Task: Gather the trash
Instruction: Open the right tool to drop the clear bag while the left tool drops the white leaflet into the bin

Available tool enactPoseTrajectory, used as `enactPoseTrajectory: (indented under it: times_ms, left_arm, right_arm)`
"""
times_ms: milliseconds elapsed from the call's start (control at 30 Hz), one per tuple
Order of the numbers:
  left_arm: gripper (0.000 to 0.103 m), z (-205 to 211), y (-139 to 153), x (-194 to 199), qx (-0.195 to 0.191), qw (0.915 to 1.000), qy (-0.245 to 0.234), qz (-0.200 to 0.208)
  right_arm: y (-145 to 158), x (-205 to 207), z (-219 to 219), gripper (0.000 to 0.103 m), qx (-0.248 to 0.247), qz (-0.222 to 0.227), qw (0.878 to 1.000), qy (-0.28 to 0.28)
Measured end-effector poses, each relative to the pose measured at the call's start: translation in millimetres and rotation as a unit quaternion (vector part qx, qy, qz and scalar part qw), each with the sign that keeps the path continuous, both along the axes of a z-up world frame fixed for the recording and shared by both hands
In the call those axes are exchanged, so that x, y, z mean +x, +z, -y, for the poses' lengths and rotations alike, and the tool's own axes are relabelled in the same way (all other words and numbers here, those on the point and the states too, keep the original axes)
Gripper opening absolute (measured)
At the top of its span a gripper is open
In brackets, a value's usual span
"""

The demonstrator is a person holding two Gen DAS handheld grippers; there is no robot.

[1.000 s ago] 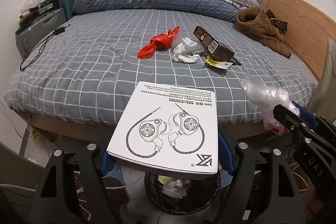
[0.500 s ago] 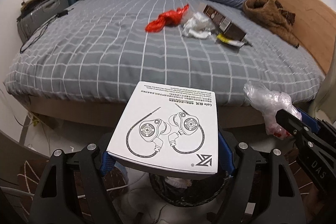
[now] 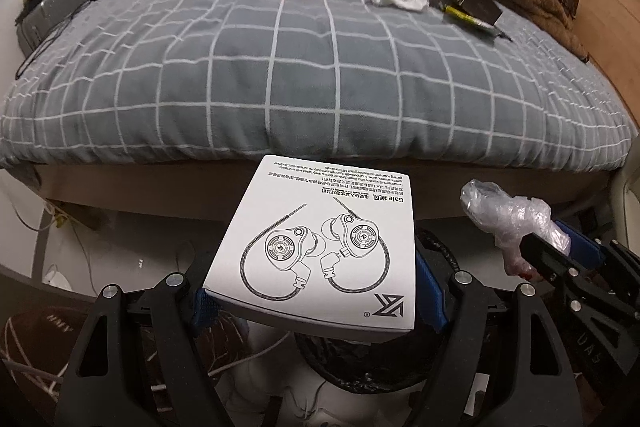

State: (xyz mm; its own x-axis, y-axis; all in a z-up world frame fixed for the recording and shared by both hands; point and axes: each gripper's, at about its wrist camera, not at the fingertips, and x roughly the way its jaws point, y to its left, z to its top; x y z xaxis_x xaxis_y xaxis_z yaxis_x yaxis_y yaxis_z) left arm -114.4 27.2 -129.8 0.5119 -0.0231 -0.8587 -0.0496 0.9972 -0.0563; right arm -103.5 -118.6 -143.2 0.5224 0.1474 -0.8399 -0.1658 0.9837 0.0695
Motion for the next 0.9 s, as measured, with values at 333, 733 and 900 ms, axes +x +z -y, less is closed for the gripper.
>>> enactPoseTrajectory:
  times_ms: [333, 733, 900]
  left_arm:
    - [0.075, 2.6, -33.4, 25.3, -0.002, 0.9992, -0.009, -0.038]
    - [0.075, -16.1, -57.1, 25.7, 0.005, 0.998, 0.009, -0.062]
    - [0.075, -19.8, -60.4, 24.8, 0.007, 0.9978, 0.011, -0.065]
  right_arm:
    - [-32.6, 20.0, -8.0, 0.041, -0.003, -0.042, 0.999, 0.0]
    - [-61.3, 30.9, -29.3, 0.043, -0.011, -0.082, 0.996, 0.021]
    - [-60.0, 31.7, -32.2, 0.053, -0.016, -0.078, 0.997, 0.024]
